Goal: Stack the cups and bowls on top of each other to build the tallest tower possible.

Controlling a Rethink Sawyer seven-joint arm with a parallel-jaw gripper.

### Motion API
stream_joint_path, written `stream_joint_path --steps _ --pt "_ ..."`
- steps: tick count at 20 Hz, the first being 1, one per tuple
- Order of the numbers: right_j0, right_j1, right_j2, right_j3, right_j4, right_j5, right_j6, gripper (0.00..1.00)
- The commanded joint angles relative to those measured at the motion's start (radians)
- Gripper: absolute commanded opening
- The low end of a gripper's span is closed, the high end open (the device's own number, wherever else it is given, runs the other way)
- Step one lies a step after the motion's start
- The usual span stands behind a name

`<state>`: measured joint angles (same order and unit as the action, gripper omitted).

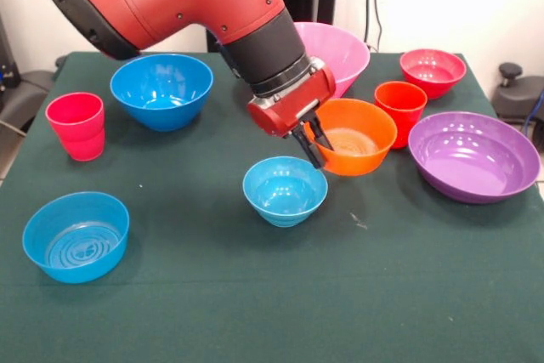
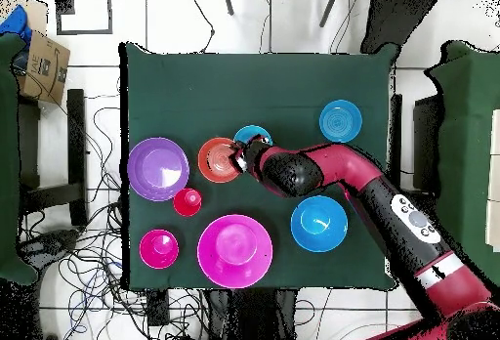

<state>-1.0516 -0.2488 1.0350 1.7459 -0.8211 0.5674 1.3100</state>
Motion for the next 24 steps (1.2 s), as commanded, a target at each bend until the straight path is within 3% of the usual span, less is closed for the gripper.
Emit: stream_joint_path --steps 1,9,24 --pt "0.009 -0.041 0.004 -0.091 -0.019 0.141 -0.348 0.0" --pt "0.0 -0.039 0.013 -0.118 -0.014 0.179 -0.401 0.0" --pt "0.003 0.082 -0.001 -0.265 -0.009 0.244 -0.615 0.0"
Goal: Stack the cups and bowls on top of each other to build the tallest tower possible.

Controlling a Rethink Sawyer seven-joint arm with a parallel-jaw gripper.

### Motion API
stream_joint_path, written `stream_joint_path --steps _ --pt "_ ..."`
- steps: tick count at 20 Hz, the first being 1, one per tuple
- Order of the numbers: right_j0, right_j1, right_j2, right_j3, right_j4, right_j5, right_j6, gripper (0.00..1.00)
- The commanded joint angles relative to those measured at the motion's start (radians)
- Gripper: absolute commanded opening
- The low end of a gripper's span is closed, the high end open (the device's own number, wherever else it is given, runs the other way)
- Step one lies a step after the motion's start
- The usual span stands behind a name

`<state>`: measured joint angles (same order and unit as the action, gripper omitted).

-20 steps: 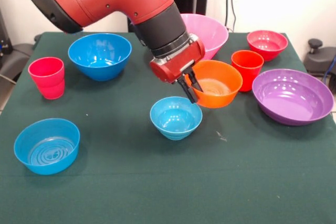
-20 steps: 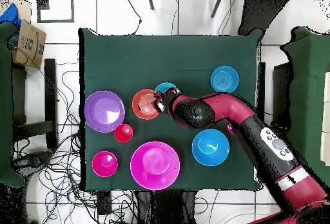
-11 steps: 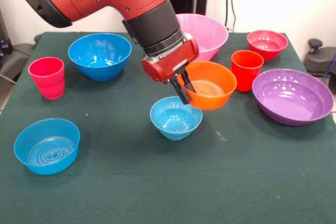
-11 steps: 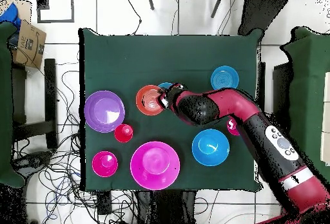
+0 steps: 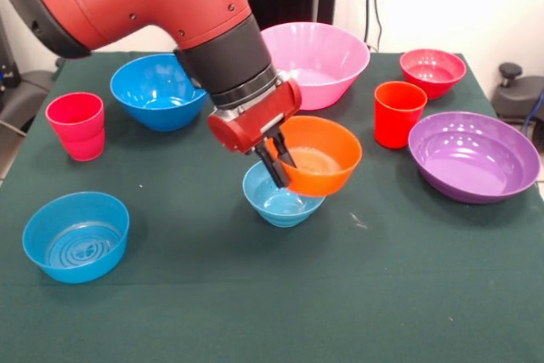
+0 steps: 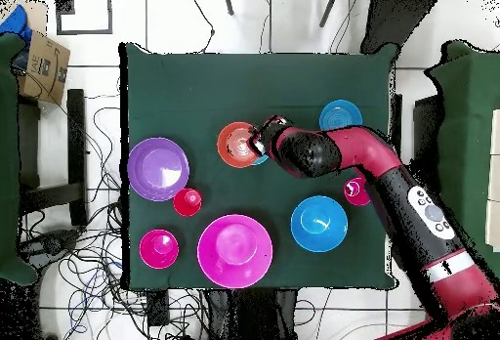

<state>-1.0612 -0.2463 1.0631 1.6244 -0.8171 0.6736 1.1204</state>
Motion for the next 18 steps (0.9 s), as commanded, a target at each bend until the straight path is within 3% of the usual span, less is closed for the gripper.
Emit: stream_joint_path --steps 1,8,18 --pt "0.017 0.083 -0.035 -0.153 -0.01 0.142 -0.437 0.0" --pt "0.031 0.104 -0.073 -0.198 -0.015 0.158 -0.499 0.0" --pt "0.046 0.058 -0.13 -0.181 -0.028 0.2 -0.438 0.0"
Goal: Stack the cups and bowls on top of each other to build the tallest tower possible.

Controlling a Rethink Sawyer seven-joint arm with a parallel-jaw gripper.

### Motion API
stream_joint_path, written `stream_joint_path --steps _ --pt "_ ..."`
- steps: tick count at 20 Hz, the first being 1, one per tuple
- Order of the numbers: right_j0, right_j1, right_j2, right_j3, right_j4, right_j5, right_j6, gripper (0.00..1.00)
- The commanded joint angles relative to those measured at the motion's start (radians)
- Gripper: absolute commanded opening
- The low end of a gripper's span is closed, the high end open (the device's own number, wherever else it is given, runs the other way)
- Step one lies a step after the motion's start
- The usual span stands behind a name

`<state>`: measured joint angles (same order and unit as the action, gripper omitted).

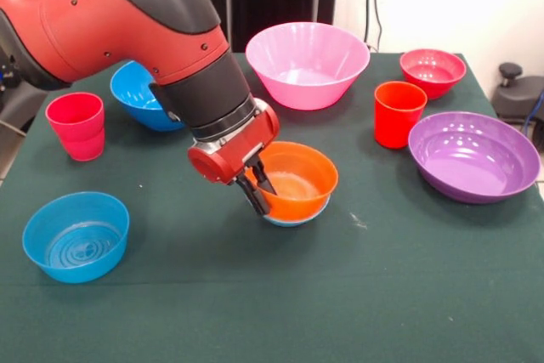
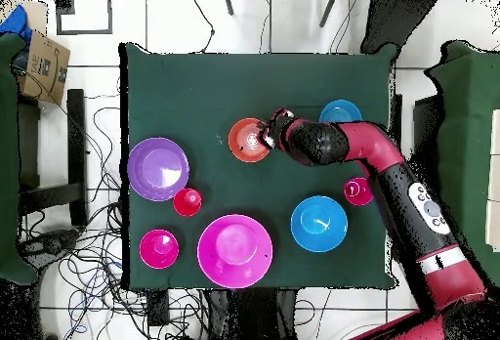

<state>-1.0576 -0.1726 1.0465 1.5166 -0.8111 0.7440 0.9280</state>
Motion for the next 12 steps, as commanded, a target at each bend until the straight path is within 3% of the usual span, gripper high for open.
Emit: stream_joint_path --steps 1,12 --pt "0.044 -0.019 -0.118 -0.072 -0.035 0.133 -0.241 0.0" --pt "0.053 -0.051 -0.137 -0.059 -0.025 0.167 -0.225 0.0"
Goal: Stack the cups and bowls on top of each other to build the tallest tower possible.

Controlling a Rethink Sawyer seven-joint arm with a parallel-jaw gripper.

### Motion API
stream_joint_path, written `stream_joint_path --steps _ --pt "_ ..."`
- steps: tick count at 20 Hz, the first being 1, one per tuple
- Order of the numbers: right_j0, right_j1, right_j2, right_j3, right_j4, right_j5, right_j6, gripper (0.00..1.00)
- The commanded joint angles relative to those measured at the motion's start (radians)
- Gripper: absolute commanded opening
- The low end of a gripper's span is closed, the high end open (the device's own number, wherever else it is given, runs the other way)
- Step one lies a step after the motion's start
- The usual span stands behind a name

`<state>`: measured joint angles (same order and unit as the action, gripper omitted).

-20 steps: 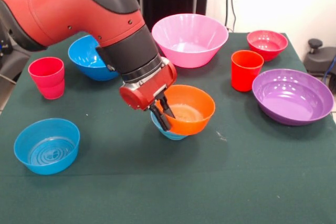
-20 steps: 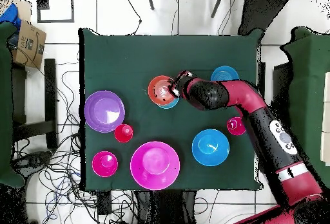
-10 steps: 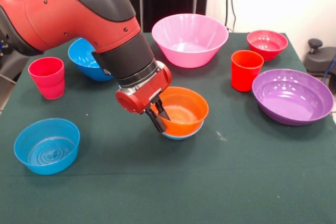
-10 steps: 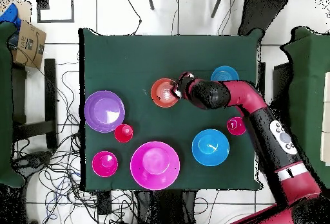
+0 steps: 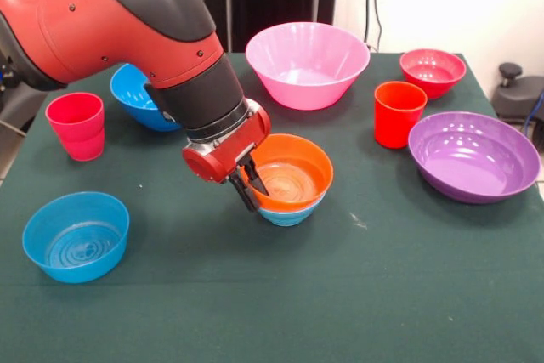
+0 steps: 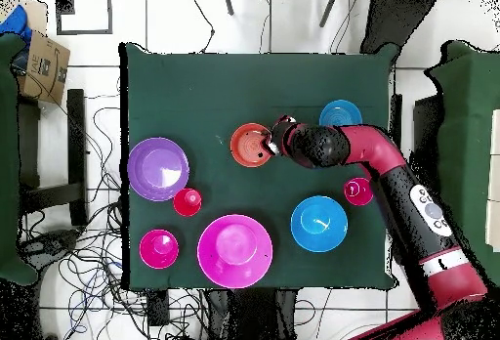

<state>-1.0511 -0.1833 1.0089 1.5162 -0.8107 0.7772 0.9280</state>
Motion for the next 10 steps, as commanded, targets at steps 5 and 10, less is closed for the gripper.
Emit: stream_joint_path --steps 5,10 --pt "0.045 -0.058 -0.093 -0.044 -0.006 0.157 -0.222 0.0" --pt "0.04 -0.038 -0.081 -0.047 0.004 0.165 -0.247 0.0"
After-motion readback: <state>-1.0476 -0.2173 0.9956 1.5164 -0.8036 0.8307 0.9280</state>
